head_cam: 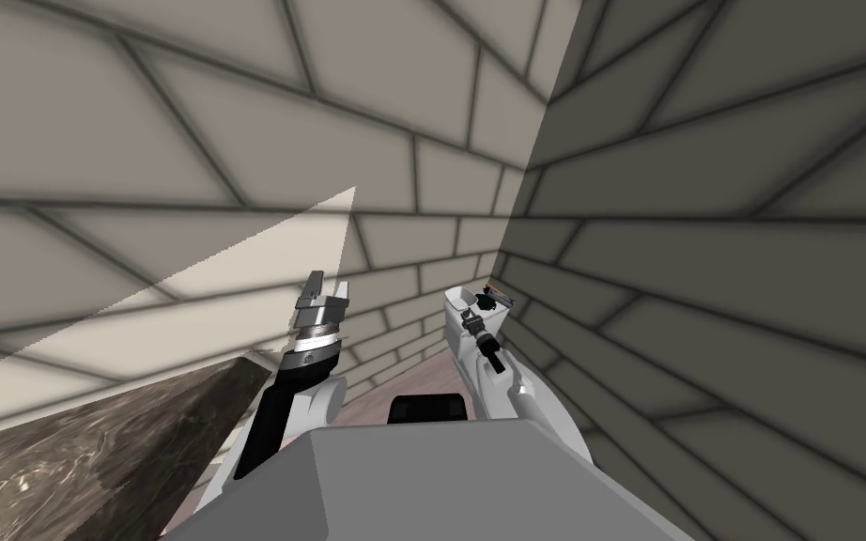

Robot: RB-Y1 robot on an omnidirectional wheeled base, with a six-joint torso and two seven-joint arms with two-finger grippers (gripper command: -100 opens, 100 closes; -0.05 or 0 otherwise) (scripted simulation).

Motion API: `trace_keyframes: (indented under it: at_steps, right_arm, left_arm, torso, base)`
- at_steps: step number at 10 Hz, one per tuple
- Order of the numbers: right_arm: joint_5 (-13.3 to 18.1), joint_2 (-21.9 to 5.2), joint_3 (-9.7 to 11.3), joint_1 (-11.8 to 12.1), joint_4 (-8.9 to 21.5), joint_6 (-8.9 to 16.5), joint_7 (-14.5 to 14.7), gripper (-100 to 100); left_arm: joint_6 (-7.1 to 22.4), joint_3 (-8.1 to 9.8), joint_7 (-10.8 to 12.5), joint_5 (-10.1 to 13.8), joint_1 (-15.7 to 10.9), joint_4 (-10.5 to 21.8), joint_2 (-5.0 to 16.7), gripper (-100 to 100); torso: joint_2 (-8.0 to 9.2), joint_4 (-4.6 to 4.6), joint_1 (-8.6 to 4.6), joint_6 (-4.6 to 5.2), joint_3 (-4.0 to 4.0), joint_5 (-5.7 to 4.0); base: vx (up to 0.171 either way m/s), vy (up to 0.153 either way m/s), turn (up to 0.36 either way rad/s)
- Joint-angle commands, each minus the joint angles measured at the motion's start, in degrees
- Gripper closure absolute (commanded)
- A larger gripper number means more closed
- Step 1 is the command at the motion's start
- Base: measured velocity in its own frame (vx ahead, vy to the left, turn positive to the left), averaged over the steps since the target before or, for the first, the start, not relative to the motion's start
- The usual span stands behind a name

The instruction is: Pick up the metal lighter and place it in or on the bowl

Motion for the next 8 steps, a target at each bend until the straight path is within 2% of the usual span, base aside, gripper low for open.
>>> trace_keyframes:
  at_steps: [1, 2, 3, 4, 7, 8]
  right_arm:
    - [0.0, 0.0, -0.1, 1.6, -0.9, -0.2, 0.0, 100]
    - [-0.5, -1.0, -0.6, 3.8, -3.4, -1.0, -0.5, 100]
    - [-0.5, -1.0, -0.6, 5.1, -3.7, -1.0, -0.5, 100]
    - [-0.9, -2.0, -1.1, 6.8, -5.9, -1.8, -1.0, 100]
    - [-1.4, -2.9, -1.6, 12.0, -9.3, -2.6, -1.5, 100]
    - [-1.8, -3.9, -2.1, 13.8, -11.5, -3.4, -2.1, 100]
  left_arm:
    - [0.0, 0.00, 0.0, 0.0, 0.0, 0.0, 0.0, 0]
    - [0.0, 0.00, 0.0, 0.0, 0.0, 0.0, 0.0, 0]
    - [0.0, 0.00, 0.0, 0.0, 0.0, 0.0, 0.0, 0]
    - [0.0, 0.00, 0.0, 0.0, 0.0, 0.0, 0.0, 0]
    - [0.0, 0.00, 0.0, 0.0, 0.0, 0.0, 0.0, 0]
    - [0.0, 0.00, 0.0, 0.0, 0.0, 0.0, 0.0, 0]
  torso:
    - [0.00, 0.00, 0.00, 0.00, 0.00, 0.00]
    - [0.09, 0.00, -0.10, 0.00, 0.04, -0.03]
    - [0.07, 0.04, -0.10, 0.00, 0.05, -0.01]
    - [0.07, 0.01, -0.07, -0.01, 0.04, -0.02]
    - [0.00, 0.03, 0.01, -0.04, 0.01, 0.02]
    - [0.04, 0.01, 0.02, -0.03, 0.02, 0.01]
  base:
    - [0.024, 0.013, -0.005]
    - [0.040, 0.023, 0.054]
    - [0.048, 0.027, 0.046]
    - [0.064, 0.032, 0.086]
    - [0.058, 0.041, 0.041]
    - [0.061, 0.040, 0.062]
